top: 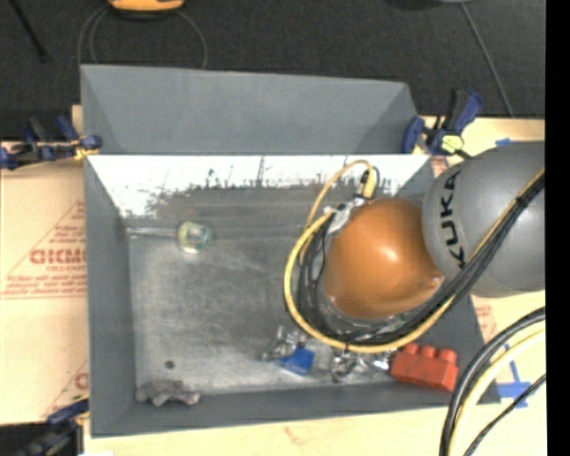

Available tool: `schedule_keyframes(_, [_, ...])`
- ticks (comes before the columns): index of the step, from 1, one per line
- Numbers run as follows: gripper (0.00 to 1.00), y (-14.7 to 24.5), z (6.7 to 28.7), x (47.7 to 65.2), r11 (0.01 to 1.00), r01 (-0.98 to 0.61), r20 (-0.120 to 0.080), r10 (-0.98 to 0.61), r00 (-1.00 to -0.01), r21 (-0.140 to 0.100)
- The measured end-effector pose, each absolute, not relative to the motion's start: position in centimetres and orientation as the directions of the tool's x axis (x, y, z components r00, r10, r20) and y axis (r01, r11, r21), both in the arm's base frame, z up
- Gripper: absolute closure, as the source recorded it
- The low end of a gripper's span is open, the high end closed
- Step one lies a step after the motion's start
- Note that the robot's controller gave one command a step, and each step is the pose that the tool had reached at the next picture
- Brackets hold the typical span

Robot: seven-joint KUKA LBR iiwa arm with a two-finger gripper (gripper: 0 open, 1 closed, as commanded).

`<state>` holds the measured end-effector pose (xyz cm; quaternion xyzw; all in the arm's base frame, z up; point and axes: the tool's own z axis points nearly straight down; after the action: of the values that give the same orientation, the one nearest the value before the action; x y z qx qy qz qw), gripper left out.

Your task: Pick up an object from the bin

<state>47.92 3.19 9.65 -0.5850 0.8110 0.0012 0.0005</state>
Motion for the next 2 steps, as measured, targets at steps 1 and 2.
schedule_keyframes(1, [0.00,3.21,7.22,50.85,0.487,-0.873,-0.002,-0.873,-0.487,0.001])
schedule_keyframes(2, [1.00,3.13,7.42,51.11,0.488,-0.873,-0.005,-0.873,-0.488,-0.006])
